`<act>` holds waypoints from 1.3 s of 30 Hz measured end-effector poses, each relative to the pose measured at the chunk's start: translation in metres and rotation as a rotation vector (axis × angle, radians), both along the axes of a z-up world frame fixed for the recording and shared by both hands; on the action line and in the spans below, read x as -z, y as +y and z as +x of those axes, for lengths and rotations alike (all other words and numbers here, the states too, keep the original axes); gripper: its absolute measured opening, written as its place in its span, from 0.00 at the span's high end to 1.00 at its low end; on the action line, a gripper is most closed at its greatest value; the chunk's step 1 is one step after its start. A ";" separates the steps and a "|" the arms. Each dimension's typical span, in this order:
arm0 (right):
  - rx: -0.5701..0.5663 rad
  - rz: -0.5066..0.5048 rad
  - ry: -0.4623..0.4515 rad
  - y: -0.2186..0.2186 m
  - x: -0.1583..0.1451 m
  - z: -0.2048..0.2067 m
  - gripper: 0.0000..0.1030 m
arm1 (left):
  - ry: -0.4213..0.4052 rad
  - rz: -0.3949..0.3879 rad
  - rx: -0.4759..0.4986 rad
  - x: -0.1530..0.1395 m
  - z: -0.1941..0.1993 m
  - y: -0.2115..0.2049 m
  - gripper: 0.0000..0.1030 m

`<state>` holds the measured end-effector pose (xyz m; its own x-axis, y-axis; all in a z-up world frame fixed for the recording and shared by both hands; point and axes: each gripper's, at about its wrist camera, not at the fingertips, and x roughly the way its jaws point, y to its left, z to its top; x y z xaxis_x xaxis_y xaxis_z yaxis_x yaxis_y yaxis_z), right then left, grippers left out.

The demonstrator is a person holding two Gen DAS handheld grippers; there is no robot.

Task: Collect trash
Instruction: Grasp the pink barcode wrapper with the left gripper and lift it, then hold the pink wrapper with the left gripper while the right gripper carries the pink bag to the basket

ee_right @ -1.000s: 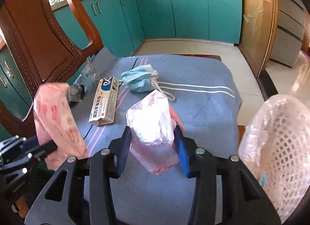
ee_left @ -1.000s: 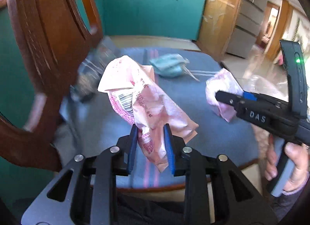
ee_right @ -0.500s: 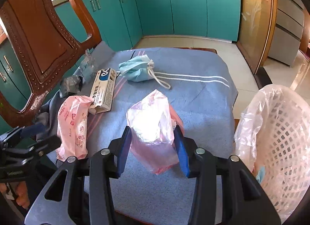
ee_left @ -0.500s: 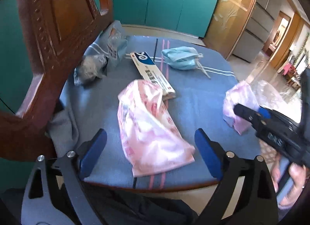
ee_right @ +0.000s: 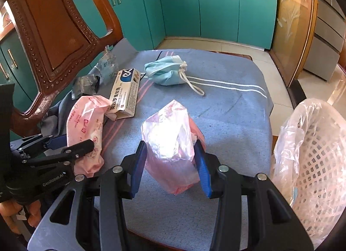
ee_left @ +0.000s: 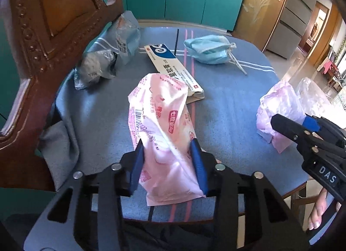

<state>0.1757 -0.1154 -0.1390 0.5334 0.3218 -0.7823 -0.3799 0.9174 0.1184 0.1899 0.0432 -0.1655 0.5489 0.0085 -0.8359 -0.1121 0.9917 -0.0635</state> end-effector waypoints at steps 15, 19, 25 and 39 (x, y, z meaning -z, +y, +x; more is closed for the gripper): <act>-0.001 0.001 0.002 0.000 0.001 -0.002 0.57 | -0.088 0.036 0.020 -0.029 -0.013 -0.010 0.59; -0.002 0.004 0.002 0.000 0.001 -0.002 0.57 | -0.087 0.035 0.021 -0.028 -0.013 -0.011 0.59; -0.001 0.002 0.001 0.000 0.000 -0.003 0.57 | -0.082 0.035 0.025 -0.026 -0.014 -0.010 0.59; 0.023 0.034 -0.012 -0.016 -0.009 -0.003 0.57 | -0.082 0.039 0.025 -0.024 -0.012 -0.012 0.59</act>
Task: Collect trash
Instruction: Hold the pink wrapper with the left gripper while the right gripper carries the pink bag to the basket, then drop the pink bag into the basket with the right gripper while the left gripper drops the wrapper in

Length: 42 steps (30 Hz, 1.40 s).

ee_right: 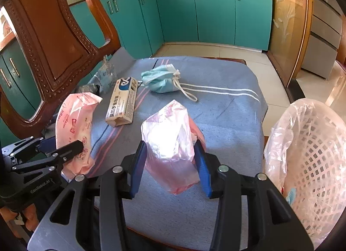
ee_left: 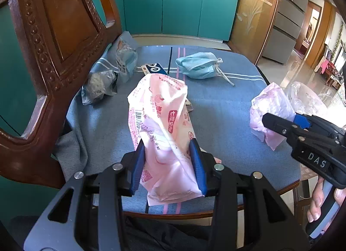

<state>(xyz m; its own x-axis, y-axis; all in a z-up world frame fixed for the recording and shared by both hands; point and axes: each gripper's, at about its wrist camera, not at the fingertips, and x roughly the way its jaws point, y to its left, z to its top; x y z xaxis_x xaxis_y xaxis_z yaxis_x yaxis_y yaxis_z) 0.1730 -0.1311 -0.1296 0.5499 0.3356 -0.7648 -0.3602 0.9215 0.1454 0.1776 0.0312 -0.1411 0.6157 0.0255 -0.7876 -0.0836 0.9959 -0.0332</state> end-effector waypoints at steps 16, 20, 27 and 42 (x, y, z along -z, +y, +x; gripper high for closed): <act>0.207 0.096 -0.200 -0.100 -0.073 -0.017 0.57 | -0.040 0.003 0.034 -0.014 -0.006 -0.016 0.59; 0.316 0.067 -0.230 -0.142 -0.079 -0.021 0.57 | -0.055 0.000 0.064 -0.022 -0.006 -0.030 0.59; 0.408 -0.044 -0.089 -0.178 -0.025 -0.017 0.57 | -0.060 -0.050 0.150 -0.033 0.003 -0.061 0.59; 0.663 0.147 -0.107 -0.272 -0.029 -0.064 0.38 | -0.058 -0.193 0.497 -0.054 0.035 -0.192 0.59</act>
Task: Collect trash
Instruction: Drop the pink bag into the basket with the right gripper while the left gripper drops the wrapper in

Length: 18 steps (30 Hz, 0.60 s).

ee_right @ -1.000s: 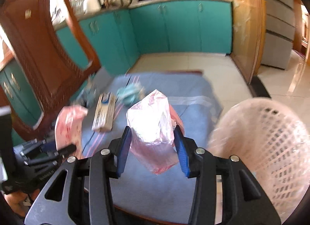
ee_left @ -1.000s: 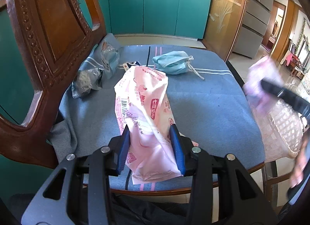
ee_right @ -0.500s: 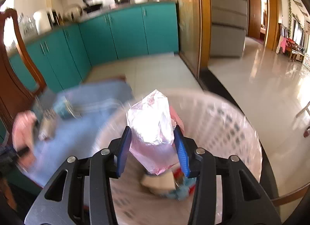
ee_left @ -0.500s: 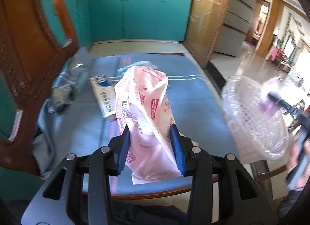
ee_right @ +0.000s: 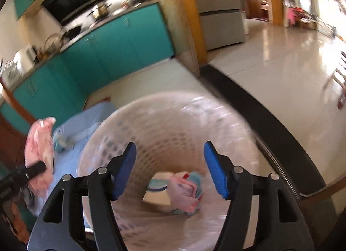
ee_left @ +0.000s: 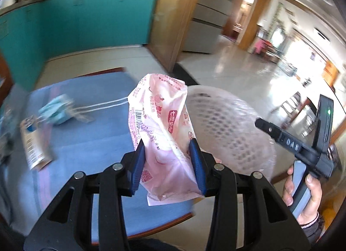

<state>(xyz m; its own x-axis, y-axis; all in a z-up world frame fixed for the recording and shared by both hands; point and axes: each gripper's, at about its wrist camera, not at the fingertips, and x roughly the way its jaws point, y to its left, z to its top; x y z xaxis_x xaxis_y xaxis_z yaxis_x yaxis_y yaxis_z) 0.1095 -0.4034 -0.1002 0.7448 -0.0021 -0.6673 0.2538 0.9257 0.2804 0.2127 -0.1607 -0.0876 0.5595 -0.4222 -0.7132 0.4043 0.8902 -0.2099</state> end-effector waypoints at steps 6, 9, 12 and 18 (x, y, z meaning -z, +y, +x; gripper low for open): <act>0.123 -0.013 -0.049 -0.033 -0.018 -0.022 0.37 | -0.008 0.002 0.159 0.011 -0.008 -0.050 0.19; 0.105 -0.017 -0.052 -0.025 -0.018 -0.018 0.37 | -0.032 0.056 0.102 0.016 -0.018 -0.034 0.17; 0.019 -0.023 -0.067 0.004 -0.021 -0.003 0.37 | -0.069 0.152 -0.029 0.022 -0.031 0.008 0.17; -0.424 0.031 -0.102 0.147 -0.027 0.049 0.37 | -0.045 0.310 -0.296 0.041 -0.066 0.111 0.17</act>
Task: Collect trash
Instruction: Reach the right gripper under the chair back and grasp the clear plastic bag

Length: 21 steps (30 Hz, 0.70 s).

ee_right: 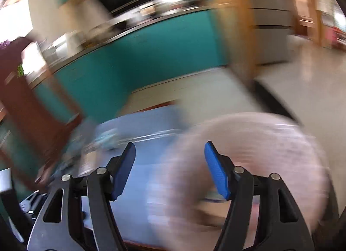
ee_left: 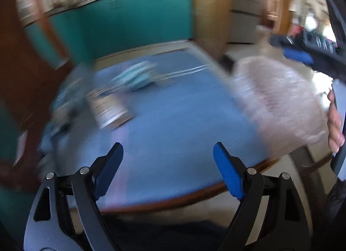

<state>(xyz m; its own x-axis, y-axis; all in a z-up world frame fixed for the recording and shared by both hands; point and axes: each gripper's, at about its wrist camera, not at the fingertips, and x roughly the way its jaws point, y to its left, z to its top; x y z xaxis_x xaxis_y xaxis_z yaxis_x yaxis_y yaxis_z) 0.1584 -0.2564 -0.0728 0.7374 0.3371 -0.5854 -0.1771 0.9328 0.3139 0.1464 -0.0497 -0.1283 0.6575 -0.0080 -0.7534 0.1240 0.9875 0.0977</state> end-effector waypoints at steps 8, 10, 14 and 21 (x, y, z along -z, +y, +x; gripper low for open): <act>-0.631 -0.128 0.066 0.258 0.049 0.054 0.51 | 0.017 -0.032 -0.259 -0.003 -0.039 0.114 0.17; -0.665 -0.144 0.067 0.285 0.054 0.067 0.51 | 0.024 -0.046 -0.282 0.001 -0.041 0.125 0.17; -0.839 -0.326 -0.023 0.340 0.054 0.079 0.51 | 0.047 -0.072 -0.283 0.009 -0.050 0.136 0.17; -1.133 -0.460 -0.055 0.382 0.059 0.100 0.28 | 0.068 -0.127 -0.253 0.017 -0.053 0.144 0.17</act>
